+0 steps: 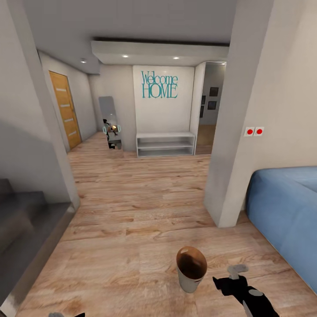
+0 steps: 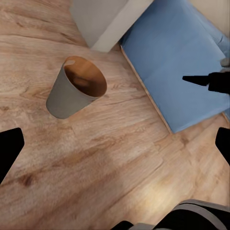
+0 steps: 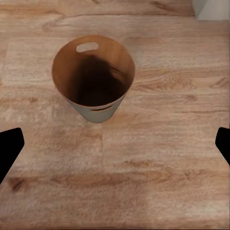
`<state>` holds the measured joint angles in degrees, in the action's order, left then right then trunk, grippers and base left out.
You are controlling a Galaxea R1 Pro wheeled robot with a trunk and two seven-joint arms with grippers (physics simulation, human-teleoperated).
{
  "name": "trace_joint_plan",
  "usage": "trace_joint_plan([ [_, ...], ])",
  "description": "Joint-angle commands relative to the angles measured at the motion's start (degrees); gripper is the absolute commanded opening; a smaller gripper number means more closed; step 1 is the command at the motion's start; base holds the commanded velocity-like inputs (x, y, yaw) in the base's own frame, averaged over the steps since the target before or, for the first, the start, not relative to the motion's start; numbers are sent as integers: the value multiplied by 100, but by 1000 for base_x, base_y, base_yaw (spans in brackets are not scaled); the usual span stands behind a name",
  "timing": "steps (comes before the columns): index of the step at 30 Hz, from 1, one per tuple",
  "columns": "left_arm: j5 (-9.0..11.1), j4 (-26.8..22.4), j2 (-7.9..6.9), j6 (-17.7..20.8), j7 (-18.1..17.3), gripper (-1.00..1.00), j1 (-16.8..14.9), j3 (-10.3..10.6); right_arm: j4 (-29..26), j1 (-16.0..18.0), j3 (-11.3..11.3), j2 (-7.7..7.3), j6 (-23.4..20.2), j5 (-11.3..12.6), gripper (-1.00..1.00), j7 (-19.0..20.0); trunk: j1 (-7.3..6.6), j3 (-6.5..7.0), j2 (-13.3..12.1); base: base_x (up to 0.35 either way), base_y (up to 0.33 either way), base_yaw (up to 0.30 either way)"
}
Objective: Put the three can of soda from the living room inside the tash can in the kitchen.
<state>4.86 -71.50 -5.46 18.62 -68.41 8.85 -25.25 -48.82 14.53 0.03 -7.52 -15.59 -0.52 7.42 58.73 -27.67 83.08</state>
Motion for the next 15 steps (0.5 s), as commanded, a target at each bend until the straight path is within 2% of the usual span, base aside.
trace_joint_plan([
  [1, -1, 8, 0, 0, -5, 100, 1, -2, 277, 141, 2, 68, 7, -7, 100, -109, 0, 0, 0, 0, 0, 0],
  [4, -2, 55, 1, 1, -12, 100, 2, 5, 742, 368, 5, 196, 98, -15, 100, -311, 0, 0, 0, 7, 0, 0],
  [7, -3, 74, 1, 1, -14, 100, 2, 9, 920, 450, 11, 239, 176, -17, 100, -382, 0, 0, 0, 103, 0, 0],
  [15, -3, 82, 1, 1, -15, 100, 2, 12, 992, 483, 13, 257, 208, -18, 100, -411, 0, 0, 0, 267, 0, 0],
])
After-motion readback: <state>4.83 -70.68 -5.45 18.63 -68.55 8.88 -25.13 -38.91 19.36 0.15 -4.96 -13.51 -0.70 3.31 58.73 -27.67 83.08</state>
